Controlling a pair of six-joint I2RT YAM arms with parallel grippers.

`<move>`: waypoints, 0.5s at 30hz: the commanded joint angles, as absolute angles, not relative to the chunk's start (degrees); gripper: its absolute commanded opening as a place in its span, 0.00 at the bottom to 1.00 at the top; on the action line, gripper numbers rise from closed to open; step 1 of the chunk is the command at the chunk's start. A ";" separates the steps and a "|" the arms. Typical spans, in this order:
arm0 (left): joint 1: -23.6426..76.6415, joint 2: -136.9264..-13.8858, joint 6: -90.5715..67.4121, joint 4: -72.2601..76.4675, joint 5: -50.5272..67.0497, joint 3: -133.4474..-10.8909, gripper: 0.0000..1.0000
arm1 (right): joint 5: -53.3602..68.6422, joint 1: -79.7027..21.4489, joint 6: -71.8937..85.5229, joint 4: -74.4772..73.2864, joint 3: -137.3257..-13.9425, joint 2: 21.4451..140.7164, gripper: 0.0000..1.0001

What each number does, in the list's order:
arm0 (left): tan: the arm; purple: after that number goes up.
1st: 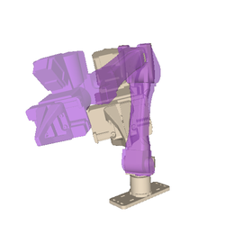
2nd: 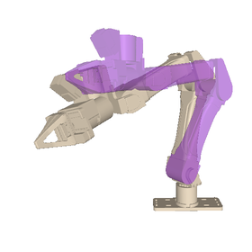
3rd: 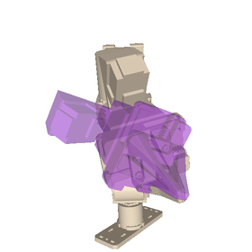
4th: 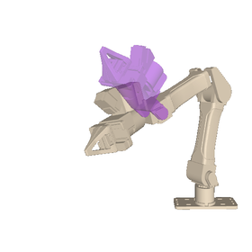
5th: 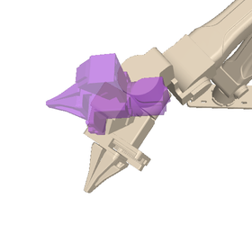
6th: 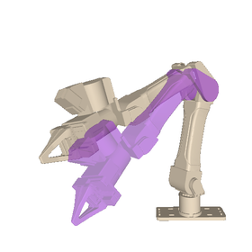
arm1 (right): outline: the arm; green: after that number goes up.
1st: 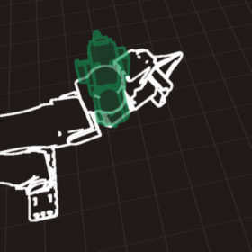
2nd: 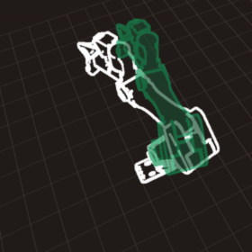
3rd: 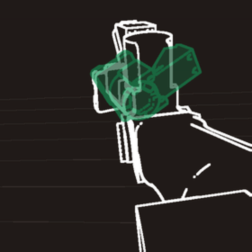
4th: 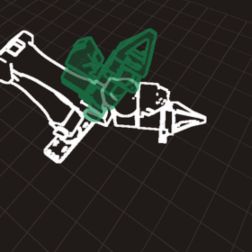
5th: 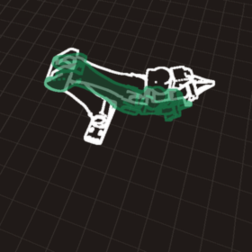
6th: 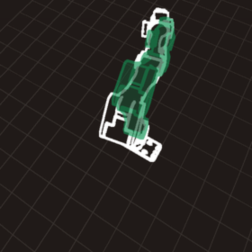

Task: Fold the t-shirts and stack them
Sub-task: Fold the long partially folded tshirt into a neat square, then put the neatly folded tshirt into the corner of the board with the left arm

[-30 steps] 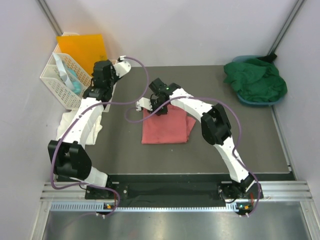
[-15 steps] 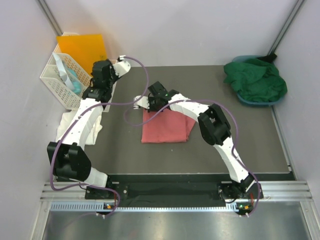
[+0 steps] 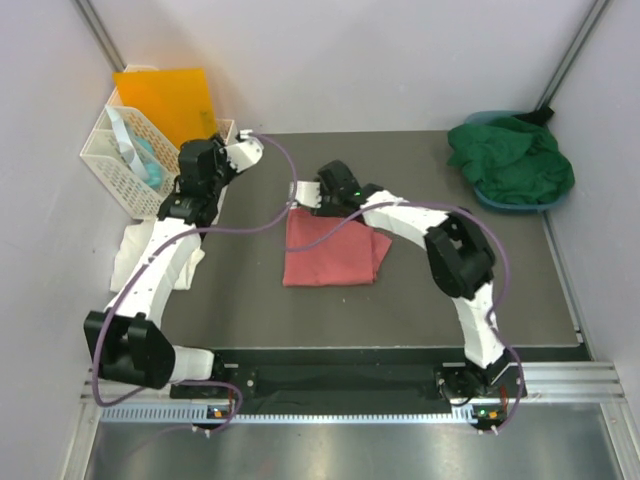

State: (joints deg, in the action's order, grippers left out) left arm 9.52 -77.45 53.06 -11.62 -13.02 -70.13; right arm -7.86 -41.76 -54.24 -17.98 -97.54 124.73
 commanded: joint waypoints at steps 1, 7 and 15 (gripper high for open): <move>11.24 -71.02 54.58 -12.47 -5.11 -68.12 0.55 | -16.70 -34.12 -56.43 -10.98 -91.24 110.84 0.58; 20.02 -65.48 53.71 -19.24 3.95 -57.94 0.64 | -20.48 -26.82 -53.97 -17.11 -88.94 103.10 0.66; 35.40 -66.97 49.04 -13.98 1.15 -44.31 0.87 | -24.69 -21.36 -54.93 -23.11 -89.65 97.12 0.67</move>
State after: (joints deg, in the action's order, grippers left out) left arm 31.46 -65.98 51.66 -16.19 0.84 -48.58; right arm -21.30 -22.92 -54.83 -19.55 -89.47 101.21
